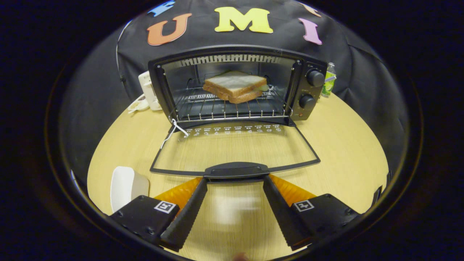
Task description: Open the toaster oven, put the food inside, and close the toaster oven door.
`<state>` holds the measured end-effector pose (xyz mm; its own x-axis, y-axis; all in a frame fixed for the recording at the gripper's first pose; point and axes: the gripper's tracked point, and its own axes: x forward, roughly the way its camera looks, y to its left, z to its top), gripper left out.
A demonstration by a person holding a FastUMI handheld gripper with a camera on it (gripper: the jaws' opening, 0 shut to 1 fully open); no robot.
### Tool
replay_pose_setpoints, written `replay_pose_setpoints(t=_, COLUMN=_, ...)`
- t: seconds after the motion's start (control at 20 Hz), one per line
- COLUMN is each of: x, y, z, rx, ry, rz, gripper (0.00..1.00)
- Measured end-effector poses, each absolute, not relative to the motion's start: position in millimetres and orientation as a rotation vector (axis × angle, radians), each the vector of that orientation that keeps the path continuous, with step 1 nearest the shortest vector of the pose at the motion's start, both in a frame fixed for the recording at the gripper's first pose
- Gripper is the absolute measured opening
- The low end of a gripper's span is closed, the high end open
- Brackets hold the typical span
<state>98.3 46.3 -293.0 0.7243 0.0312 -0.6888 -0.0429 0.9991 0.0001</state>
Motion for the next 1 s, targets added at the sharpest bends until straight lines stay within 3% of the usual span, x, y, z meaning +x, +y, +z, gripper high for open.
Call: replay_pose_setpoints(t=1.0, x=97, y=51, z=-244, rx=0.052, ry=0.54, rz=0.042, gripper=1.0)
